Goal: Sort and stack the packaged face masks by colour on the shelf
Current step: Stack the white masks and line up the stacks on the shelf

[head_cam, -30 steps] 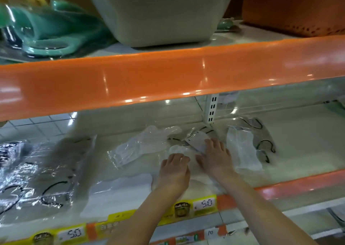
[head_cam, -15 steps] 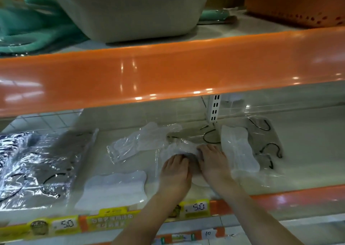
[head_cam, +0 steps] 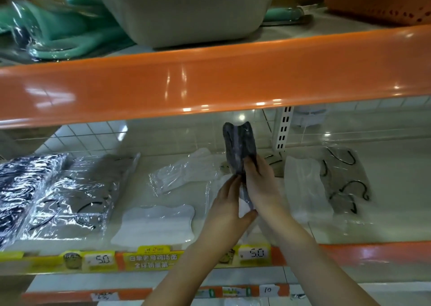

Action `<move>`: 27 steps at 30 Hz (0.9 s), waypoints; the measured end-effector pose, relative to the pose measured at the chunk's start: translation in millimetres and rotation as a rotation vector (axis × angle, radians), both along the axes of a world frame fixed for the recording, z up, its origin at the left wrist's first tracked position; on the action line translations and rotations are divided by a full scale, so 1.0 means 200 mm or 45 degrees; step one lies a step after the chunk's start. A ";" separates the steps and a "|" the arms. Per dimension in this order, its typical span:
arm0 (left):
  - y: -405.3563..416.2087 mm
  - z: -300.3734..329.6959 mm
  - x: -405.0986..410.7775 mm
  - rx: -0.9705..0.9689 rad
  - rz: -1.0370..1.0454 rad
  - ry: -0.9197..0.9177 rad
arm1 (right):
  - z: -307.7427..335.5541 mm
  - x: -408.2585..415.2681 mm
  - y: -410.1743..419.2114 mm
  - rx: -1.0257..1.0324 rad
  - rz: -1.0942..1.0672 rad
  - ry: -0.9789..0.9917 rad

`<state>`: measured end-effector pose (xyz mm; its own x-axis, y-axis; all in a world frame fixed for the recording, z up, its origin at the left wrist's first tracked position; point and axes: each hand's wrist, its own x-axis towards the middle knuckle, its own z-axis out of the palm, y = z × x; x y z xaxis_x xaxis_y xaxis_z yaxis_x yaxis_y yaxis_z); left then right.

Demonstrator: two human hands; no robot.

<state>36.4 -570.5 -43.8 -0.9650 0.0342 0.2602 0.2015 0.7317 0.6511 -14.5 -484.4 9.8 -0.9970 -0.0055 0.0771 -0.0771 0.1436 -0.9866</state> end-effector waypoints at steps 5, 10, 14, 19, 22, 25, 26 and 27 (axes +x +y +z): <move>-0.06 0.00 0.07 -0.059 0.079 -0.003 | -0.01 0.07 -0.08 -0.269 0.032 -0.198; -0.18 -0.01 0.12 -0.085 0.260 0.109 | -0.02 0.14 -0.16 -0.377 0.153 -0.243; -0.33 0.03 0.16 -0.348 0.348 0.325 | -0.06 0.15 -0.20 -0.226 0.096 -0.043; -0.60 0.07 0.19 -0.610 0.370 0.500 | -0.16 0.17 -0.25 0.345 -0.028 0.299; -0.77 0.09 0.22 -0.693 0.358 0.555 | -0.20 0.20 -0.32 0.806 -0.190 0.770; -0.94 0.11 0.25 -0.706 0.344 0.605 | -0.20 0.24 -0.42 0.831 -0.300 0.798; -1.00 0.12 0.26 -0.700 0.349 0.614 | -0.20 0.24 -0.45 0.821 -0.305 0.813; -1.07 0.13 0.28 -0.702 0.365 0.624 | -0.19 0.24 -0.48 0.831 -0.268 0.851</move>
<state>91.4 -783.5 -17.6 -0.7353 0.0498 0.6759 0.1266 0.9898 0.0648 32.7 -581.3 -28.7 -0.7334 -0.0740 0.6757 -0.5050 0.7248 -0.4687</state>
